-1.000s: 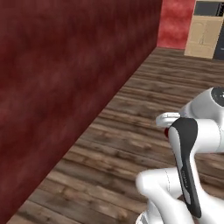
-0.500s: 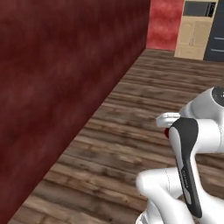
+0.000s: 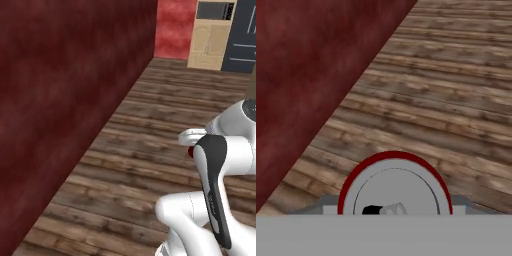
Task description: Four empty soda cans are scattered around the kitchen. Gather all the cans and cluster them next to the stove for recycling.
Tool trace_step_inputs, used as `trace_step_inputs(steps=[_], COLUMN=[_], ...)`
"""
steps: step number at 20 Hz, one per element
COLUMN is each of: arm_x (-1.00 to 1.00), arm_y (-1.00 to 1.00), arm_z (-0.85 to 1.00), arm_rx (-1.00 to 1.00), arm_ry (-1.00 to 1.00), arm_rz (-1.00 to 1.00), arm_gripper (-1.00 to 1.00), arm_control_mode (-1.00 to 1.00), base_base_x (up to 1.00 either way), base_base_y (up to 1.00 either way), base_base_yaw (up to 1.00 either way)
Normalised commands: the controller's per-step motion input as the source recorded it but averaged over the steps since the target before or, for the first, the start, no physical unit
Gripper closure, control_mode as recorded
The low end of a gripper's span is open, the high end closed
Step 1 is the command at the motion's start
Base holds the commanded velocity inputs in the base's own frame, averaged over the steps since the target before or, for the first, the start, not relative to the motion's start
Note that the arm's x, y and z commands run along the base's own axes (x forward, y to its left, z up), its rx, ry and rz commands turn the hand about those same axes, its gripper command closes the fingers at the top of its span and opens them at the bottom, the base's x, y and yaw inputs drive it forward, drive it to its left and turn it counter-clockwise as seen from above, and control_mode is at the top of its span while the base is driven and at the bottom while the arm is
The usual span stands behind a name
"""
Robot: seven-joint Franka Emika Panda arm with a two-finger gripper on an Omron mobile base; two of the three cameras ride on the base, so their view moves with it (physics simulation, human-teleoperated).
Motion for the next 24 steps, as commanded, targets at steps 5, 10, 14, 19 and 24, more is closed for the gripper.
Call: trace_step_inputs(steps=[5,10,14,19,24], arm_x=[0.0,0.0,0.0,0.0,0.0], arm_y=[0.0,0.0,0.0,0.0,0.0], arm_z=[0.0,0.0,0.0,0.0,0.0], arm_rx=[0.0,0.0,0.0,0.0,0.0], arm_ry=[0.0,0.0,0.0,0.0,0.0], arm_rz=[0.0,0.0,0.0,0.0,0.0], arm_gripper=[1.0,1.0,1.0,1.0,1.0], arm_control_mode=[1.0,1.0,1.0,1.0,1.0], base_base_x=[0.99,0.95,1.0,0.99,0.99], base_base_y=[-0.01,-0.03,0.0,0.0,-0.01], base_base_yaw=[-0.19,-0.18,-0.21,-0.2,-0.2])
